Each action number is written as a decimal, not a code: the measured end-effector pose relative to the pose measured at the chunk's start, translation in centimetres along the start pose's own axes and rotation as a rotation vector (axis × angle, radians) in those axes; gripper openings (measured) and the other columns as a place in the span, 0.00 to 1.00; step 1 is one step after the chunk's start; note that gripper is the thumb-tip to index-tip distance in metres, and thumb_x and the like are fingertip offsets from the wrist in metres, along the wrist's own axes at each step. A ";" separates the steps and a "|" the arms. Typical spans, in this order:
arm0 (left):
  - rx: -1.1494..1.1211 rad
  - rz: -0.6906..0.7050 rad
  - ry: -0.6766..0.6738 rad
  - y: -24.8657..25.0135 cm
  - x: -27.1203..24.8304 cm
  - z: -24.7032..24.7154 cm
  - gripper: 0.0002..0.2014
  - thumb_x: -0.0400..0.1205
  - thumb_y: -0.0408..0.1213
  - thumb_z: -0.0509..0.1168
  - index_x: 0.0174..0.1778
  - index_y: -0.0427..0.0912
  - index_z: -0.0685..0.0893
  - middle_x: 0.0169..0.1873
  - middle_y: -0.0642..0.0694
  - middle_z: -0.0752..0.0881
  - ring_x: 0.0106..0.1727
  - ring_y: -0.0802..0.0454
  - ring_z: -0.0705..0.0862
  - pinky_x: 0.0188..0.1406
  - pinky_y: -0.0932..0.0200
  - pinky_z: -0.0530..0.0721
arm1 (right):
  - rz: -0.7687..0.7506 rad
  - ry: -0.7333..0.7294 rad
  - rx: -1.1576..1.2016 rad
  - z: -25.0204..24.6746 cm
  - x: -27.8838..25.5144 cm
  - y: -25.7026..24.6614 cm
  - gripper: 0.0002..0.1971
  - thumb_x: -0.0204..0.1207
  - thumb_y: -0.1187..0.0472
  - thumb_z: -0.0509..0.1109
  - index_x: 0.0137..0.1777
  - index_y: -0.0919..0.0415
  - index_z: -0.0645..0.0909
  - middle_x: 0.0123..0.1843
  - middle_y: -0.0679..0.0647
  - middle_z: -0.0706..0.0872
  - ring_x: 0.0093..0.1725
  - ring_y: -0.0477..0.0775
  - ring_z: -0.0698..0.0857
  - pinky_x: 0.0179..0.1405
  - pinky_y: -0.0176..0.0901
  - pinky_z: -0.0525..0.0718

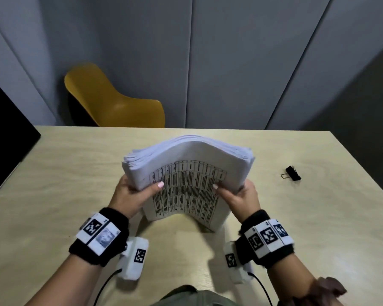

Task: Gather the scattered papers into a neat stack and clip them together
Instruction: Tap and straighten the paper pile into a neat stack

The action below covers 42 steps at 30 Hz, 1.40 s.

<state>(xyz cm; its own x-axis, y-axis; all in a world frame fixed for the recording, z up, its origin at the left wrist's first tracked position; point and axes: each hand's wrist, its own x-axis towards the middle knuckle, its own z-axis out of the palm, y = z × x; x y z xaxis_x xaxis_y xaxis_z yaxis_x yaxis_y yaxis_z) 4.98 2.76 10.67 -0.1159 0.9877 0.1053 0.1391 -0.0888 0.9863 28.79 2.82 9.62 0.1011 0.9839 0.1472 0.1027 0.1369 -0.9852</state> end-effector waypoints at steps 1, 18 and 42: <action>0.027 -0.031 0.007 -0.3 -0.3 0.3 0.19 0.64 0.39 0.79 0.49 0.47 0.84 0.39 0.66 0.88 0.39 0.74 0.85 0.39 0.78 0.80 | 0.025 0.007 -0.025 0.3 -0.4 0.3 0.14 0.57 0.50 0.82 0.39 0.57 0.87 0.36 0.53 0.89 0.37 0.44 0.86 0.40 0.44 0.85; 0.182 -0.136 -0.071 -1.7 -1.6 -0.1 0.06 0.79 0.41 0.67 0.36 0.52 0.79 0.36 0.41 0.85 0.38 0.48 0.84 0.47 0.49 0.82 | 0.168 0.084 -0.156 0.0 -1.4 1.6 0.13 0.68 0.63 0.77 0.51 0.56 0.81 0.48 0.57 0.88 0.49 0.58 0.87 0.54 0.58 0.86; -0.357 -0.183 -0.234 -0.5 0.6 -6.1 0.41 0.43 0.56 0.84 0.54 0.49 0.86 0.43 0.47 0.93 0.39 0.53 0.90 0.35 0.61 0.88 | 0.201 -0.148 0.304 -4.6 0.6 1.8 0.18 0.44 0.50 0.86 0.34 0.55 0.89 0.29 0.48 0.86 0.32 0.49 0.81 0.36 0.40 0.81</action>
<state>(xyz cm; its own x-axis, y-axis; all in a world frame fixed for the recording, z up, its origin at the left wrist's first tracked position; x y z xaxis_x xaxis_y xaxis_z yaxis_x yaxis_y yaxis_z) -1.11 2.58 11.05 0.1235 0.9902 -0.0654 -0.2153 0.0911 0.9723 33.57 3.16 8.31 -0.0571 0.9974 -0.0438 -0.2046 -0.0546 -0.9773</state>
